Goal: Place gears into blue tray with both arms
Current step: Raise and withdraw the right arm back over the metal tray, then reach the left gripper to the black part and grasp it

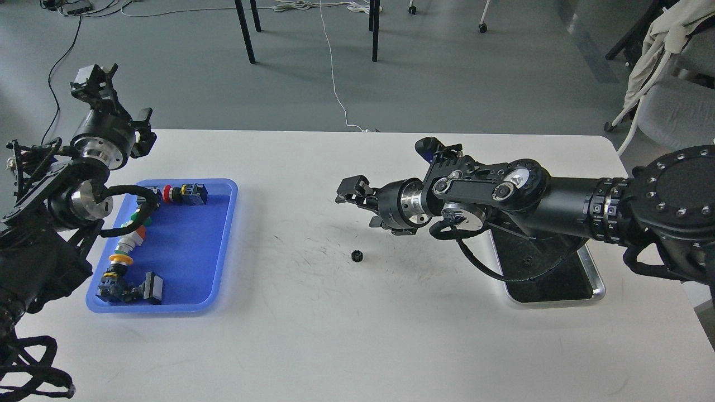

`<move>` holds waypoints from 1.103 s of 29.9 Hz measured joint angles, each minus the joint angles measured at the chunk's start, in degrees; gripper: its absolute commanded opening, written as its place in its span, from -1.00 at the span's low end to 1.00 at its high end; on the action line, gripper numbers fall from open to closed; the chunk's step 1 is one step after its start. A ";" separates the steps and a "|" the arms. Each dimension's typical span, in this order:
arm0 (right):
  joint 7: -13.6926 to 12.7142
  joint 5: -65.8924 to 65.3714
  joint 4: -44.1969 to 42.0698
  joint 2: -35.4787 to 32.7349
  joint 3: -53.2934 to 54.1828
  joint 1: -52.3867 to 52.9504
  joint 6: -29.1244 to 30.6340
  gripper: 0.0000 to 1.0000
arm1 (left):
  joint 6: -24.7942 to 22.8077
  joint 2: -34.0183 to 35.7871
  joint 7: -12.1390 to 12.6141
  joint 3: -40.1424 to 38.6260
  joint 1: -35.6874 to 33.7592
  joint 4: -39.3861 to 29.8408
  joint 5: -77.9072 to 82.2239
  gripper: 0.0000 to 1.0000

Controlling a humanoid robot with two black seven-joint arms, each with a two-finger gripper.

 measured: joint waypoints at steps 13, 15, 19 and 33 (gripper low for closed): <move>0.30 0.15 -5.22 -2.74 32.66 -3.01 0.94 0.93 | -0.56 1.06 2.42 0.11 -1.64 -2.17 0.75 0.97; 0.34 0.20 -1.63 -8.95 41.26 -6.31 0.93 0.93 | -1.59 2.30 4.44 0.73 -2.50 -2.25 1.04 0.97; 0.96 0.27 4.83 -19.38 60.02 -17.55 1.95 0.93 | -2.73 4.58 6.80 7.32 -5.09 -5.91 5.09 0.96; 1.63 1.13 6.74 -21.86 95.06 -49.23 13.04 0.94 | 5.28 22.59 7.96 33.77 -2.67 -44.77 36.82 0.96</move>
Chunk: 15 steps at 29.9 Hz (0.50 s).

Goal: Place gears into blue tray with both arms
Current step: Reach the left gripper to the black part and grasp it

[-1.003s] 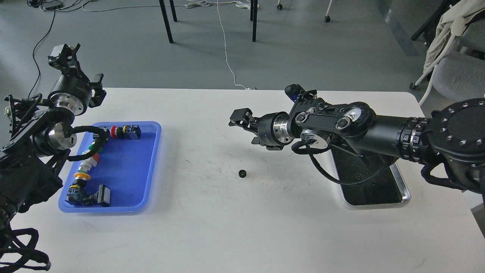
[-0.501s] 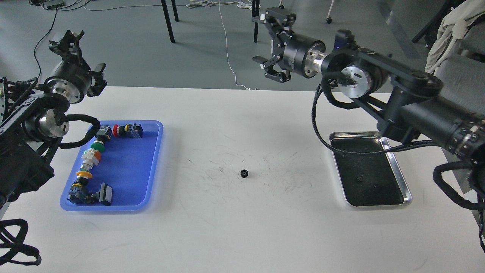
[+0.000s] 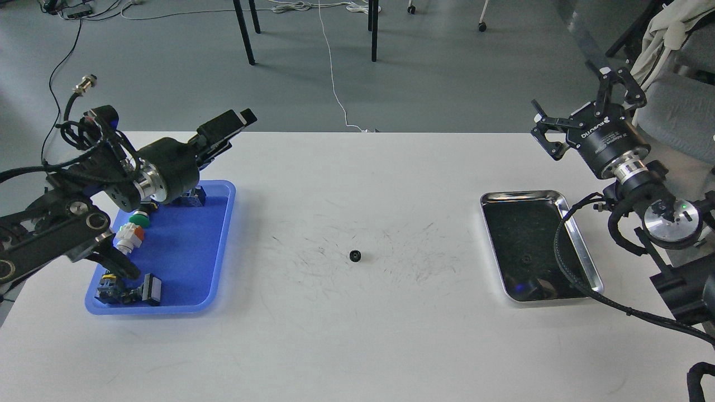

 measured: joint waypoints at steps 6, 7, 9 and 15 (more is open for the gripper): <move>0.54 0.01 -0.04 0.42 0.15 -3.81 1.74 0.93 | 2.30 -5.28 0.80 5.88 0.37 -0.21 24.91 0.96; 0.73 0.02 -0.13 0.44 0.20 -4.01 1.85 0.93 | 2.88 -6.53 0.95 6.53 0.87 0.26 28.61 0.96; 1.20 0.02 -0.20 0.45 0.27 -4.36 2.13 0.93 | 3.91 -8.86 1.07 7.51 2.21 1.24 35.21 0.96; 1.47 -0.01 -0.40 0.39 0.07 -5.49 2.27 0.93 | 6.52 -15.15 0.66 8.14 6.68 5.86 57.42 0.96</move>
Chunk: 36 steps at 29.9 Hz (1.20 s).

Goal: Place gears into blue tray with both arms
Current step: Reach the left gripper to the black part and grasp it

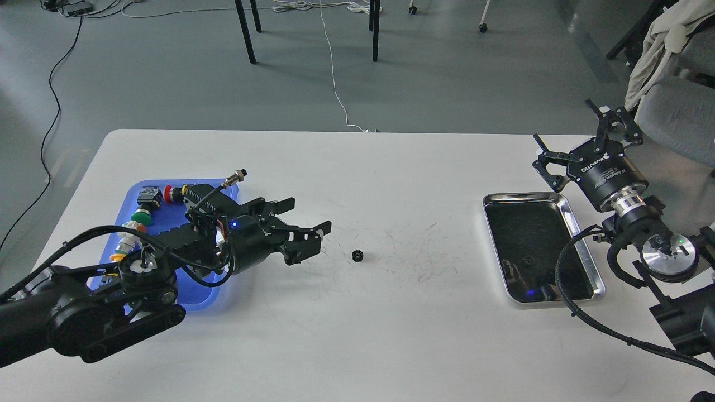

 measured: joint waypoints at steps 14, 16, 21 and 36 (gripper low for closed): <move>0.02 -0.32 -1.15 -1.82 -0.62 -0.74 -0.70 0.93 | 0.64 -12.12 0.23 -0.74 4.27 11.50 9.22 0.91; 0.02 -0.35 -1.26 -1.82 -0.68 -0.73 -0.70 0.93 | 0.75 -13.77 0.27 -0.74 4.27 12.95 9.27 0.89; 0.02 -0.42 -2.58 -1.92 -0.73 -0.68 -0.67 0.94 | 1.27 -17.09 0.38 -0.73 4.32 15.77 10.73 0.65; 0.02 -0.42 -4.53 -1.92 -0.59 -0.66 -0.52 0.94 | 2.53 -20.15 1.40 -0.76 4.33 20.11 10.94 -0.75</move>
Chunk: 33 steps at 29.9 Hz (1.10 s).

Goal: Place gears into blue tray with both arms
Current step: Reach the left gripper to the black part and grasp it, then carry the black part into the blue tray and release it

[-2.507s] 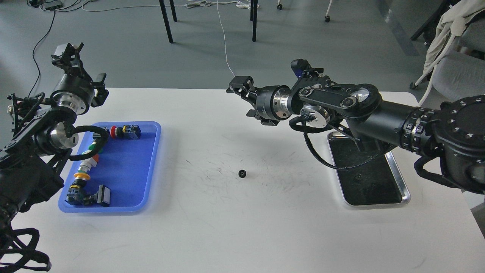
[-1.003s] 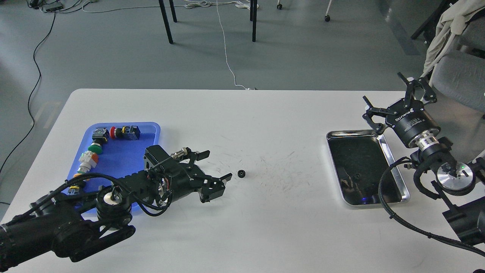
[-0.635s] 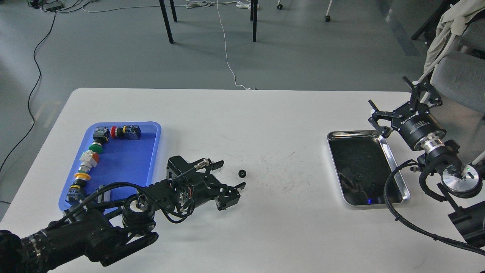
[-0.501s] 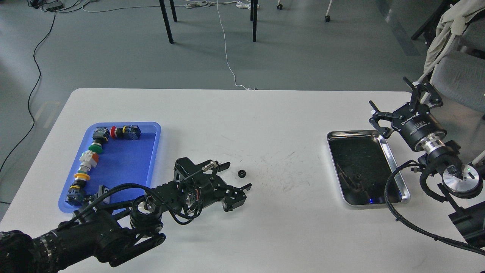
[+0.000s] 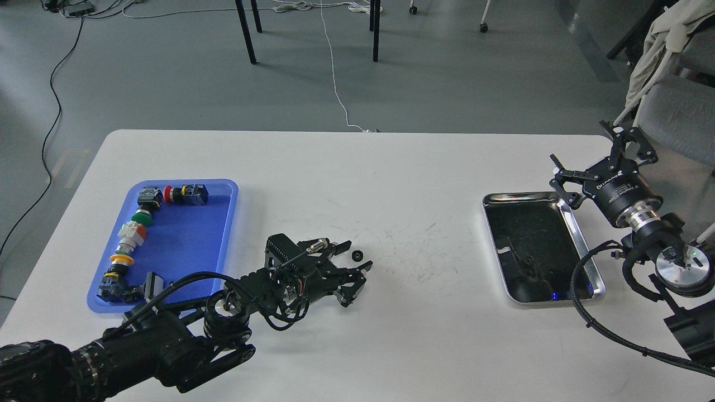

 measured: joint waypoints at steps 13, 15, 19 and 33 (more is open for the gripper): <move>0.00 0.08 0.36 -0.16 0.09 0.06 0.00 0.94 | 1.50 6.27 0.11 -3.24 0.01 -5.56 -0.12 -0.91; 0.00 0.09 0.40 -0.23 0.01 0.19 0.00 0.94 | 1.48 10.04 0.30 -5.67 -0.17 -9.15 -0.18 -0.90; 0.00 0.09 0.27 -0.23 -0.18 0.57 0.06 0.94 | 1.01 21.03 0.48 -10.08 -0.31 -15.77 -2.96 -0.90; 0.00 0.02 -0.13 -0.14 -0.25 1.18 0.01 0.94 | 2.63 30.19 1.35 -14.01 10.32 -12.71 -23.91 -0.88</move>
